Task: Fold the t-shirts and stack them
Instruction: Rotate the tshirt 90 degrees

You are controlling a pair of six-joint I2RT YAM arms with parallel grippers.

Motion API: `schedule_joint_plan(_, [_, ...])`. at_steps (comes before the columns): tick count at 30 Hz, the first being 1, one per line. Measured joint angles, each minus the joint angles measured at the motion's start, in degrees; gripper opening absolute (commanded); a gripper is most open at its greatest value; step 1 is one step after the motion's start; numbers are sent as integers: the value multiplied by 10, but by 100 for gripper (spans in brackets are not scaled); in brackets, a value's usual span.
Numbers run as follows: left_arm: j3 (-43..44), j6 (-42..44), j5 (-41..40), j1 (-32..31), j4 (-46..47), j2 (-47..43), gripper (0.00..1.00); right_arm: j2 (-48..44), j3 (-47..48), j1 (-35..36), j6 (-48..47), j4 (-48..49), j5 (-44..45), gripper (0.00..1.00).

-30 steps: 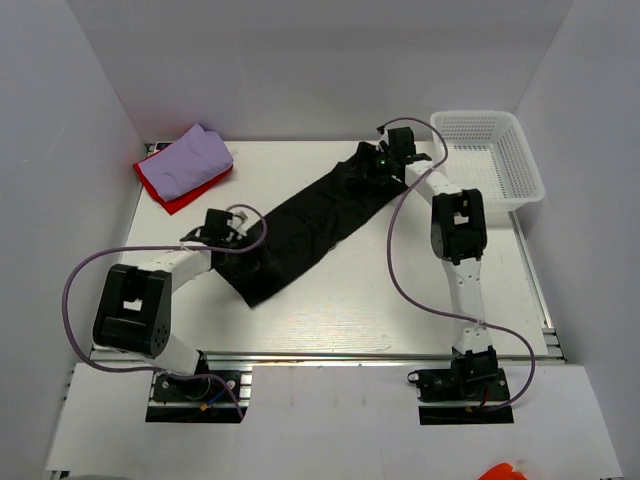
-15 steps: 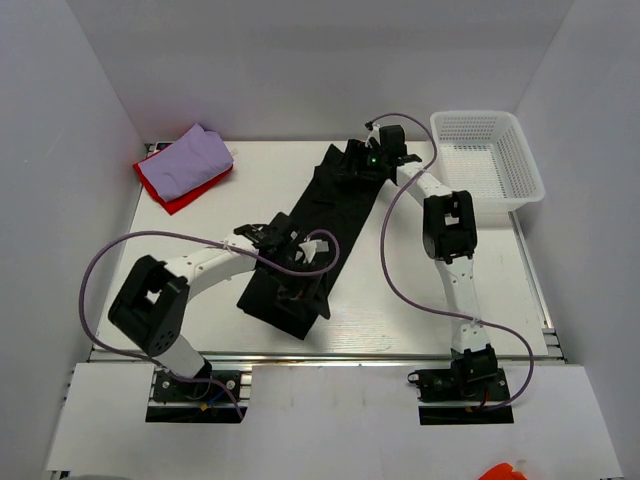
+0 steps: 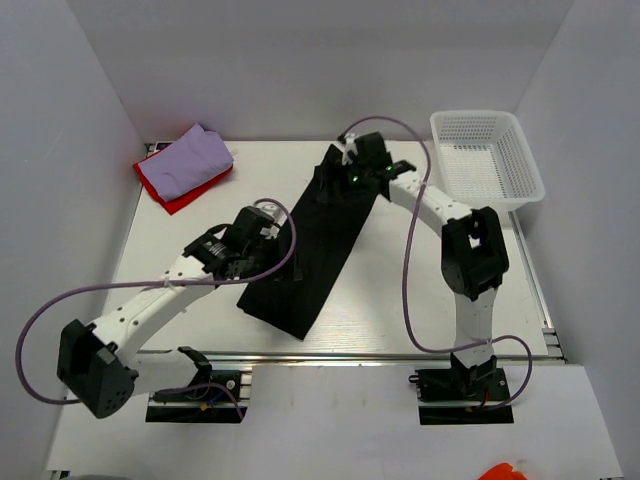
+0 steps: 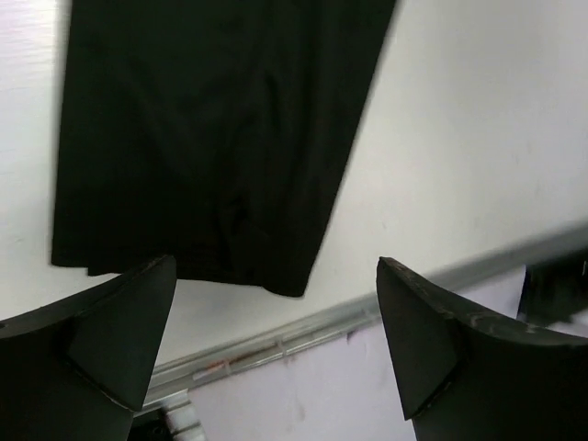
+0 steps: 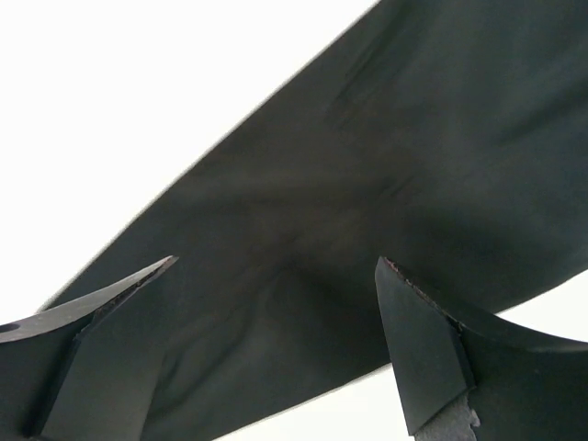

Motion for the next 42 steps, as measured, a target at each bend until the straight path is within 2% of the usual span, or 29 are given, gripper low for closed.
schedule_joint_plan(2, [-8, -37, -68, 1, -6, -29, 100, -29, -58, 37, 11, -2, 19, 90])
schedule_joint_plan(6, [-50, -86, -151, 5, -17, -91, 100, -40, -137, 92, 37, -21, 50, 90])
schedule_joint_plan(10, [-83, -112, -191, 9, -19, -127, 100, -40, -187, 92, 60, -24, 51, 90])
schedule_joint_plan(13, [-89, -121, -206, 9, -21, -124, 100, -24, -182, 78, 73, -22, 40, 90])
schedule_joint_plan(20, [-95, -128, -221, 12, -17, -114, 100, 13, -138, 48, 93, -4, 23, 90])
schedule_joint_plan(26, [-96, -120, -228, 12, -3, -110, 100, 28, -118, -9, 97, 4, 12, 90])
schedule_joint_plan(34, [-92, -83, -195, 13, 50, -28, 100, 32, -99, -104, 78, -33, 55, 90])
schedule_joint_plan(38, [-88, -66, -174, 13, 68, 19, 100, 5, -120, -135, 58, -54, 69, 90])
schedule_joint_plan(42, [-87, -46, -151, 13, 92, 35, 100, -87, -195, -132, 27, -58, 45, 90])
